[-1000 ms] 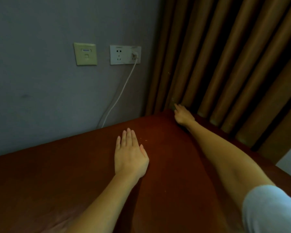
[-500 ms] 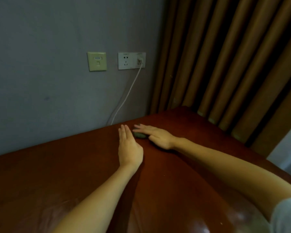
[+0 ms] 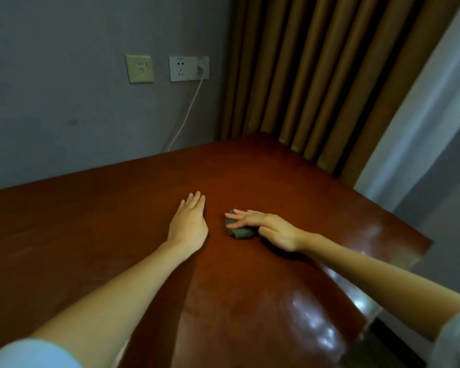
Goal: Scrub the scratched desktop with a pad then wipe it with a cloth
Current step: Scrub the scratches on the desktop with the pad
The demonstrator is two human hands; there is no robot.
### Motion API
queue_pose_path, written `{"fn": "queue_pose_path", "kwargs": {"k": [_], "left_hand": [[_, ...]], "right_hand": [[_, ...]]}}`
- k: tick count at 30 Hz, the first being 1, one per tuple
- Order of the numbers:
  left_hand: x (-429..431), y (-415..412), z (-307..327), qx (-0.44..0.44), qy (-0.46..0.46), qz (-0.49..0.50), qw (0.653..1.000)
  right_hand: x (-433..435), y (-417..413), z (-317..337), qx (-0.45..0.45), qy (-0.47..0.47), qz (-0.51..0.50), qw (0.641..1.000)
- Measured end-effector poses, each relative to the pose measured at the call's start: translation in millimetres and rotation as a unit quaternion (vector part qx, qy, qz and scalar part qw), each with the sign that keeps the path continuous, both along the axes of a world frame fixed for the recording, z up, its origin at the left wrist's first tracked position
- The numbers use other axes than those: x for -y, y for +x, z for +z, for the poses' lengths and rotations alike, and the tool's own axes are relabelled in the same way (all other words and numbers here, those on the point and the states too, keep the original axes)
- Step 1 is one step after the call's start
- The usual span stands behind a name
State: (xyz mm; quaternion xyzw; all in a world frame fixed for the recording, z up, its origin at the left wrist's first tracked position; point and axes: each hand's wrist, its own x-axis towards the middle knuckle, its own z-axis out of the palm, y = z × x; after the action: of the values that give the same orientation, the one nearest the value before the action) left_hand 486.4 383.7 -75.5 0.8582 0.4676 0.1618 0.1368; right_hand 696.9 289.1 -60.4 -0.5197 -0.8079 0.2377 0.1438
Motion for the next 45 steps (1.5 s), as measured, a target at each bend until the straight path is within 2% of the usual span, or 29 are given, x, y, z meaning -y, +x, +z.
{"fn": "queue_pose_path", "kwargs": {"k": [9, 15, 21, 25, 28, 32, 35, 41, 45], "left_hand": [[80.6, -10.0, -7.4, 0.012, 0.002, -0.055, 0.998], [110.2, 1.4, -2.3, 0.006, -0.005, -0.070, 0.998], [134.0, 33.8, -1.2, 0.011, -0.020, -0.159, 0.987], [133.8, 42.3, -3.0, 0.017, -0.013, -0.178, 0.984], [119.3, 37.5, -4.9, 0.019, -0.023, -0.167, 0.986], [98.8, 28.5, -6.8, 0.019, -0.030, -0.137, 0.990], [94.7, 26.3, -8.5, 0.010, -0.017, -0.129, 0.991], [92.8, 16.3, -8.0, 0.007, -0.013, -0.125, 0.992], [93.6, -1.6, -5.8, -0.003, -0.029, -0.099, 0.995]], "right_hand": [[162.9, 8.3, -8.1, -0.073, 0.006, -0.077, 0.994], [213.7, -2.7, -13.7, -0.109, 0.011, -0.095, 0.989], [242.9, -8.6, -19.5, -0.114, 0.043, -0.120, 0.985], [246.5, 28.8, -22.2, -0.138, 0.066, -0.229, 0.961], [238.7, 89.8, -18.3, -0.164, 0.085, -0.383, 0.905], [213.2, 168.4, -6.6, -0.081, 0.084, -0.523, 0.844], [187.0, 197.3, -8.0, -0.027, 0.052, -0.561, 0.826], [172.3, 180.2, -9.9, 0.033, 0.036, -0.569, 0.821], [174.0, 75.3, -11.8, 0.095, 0.063, -0.491, 0.864]]}}
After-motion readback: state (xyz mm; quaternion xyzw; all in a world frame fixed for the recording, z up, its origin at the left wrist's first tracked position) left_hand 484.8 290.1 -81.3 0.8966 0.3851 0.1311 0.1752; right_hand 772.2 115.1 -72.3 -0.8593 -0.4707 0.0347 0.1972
